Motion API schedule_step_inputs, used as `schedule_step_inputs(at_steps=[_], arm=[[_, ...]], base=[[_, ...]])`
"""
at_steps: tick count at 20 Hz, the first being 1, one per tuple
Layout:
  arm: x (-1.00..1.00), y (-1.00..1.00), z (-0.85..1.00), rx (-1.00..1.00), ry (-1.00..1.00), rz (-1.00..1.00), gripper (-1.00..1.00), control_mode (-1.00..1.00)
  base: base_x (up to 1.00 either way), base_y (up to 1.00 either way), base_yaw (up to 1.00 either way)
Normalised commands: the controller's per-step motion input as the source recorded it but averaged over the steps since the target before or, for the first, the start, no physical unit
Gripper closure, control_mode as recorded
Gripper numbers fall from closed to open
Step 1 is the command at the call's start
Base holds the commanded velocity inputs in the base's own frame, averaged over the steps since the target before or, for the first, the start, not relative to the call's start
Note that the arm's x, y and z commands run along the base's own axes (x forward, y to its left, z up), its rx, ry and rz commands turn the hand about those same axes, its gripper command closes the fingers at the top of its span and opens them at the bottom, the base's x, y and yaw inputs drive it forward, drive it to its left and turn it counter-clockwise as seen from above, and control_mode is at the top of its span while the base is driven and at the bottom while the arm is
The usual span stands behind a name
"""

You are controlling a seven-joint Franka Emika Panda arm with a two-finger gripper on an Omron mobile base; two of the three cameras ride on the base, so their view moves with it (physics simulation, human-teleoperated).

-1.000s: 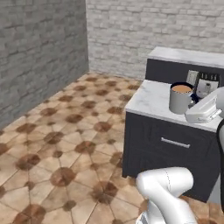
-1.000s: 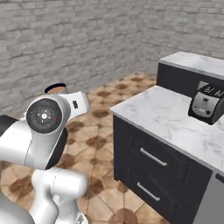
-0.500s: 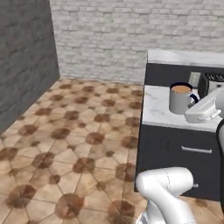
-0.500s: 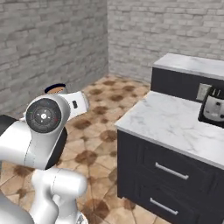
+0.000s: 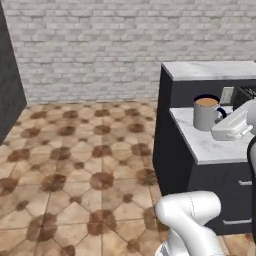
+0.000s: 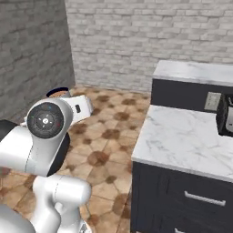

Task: Pick the cup of tea, navigate to the dining table, and place it on the saucer.

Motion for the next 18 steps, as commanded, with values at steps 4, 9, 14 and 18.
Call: schedule_step_inputs(at_steps=[4, 9, 14, 18], arm=[[0.0, 0.0, 0.0, 0.0, 0.0, 0.0, 1.0, 1.0], [0.0, 0.0, 0.0, 0.0, 0.0, 0.0, 1.0, 1.0], [0.0, 0.0, 0.0, 0.0, 0.0, 0.0, 1.0, 1.0], [0.0, 0.0, 0.0, 0.0, 0.0, 0.0, 1.0, 1.0]], base=[[1.0, 1.0, -0.46], [1.0, 1.0, -0.46], [1.0, 1.0, -0.44], [1.0, 1.0, -0.45]])
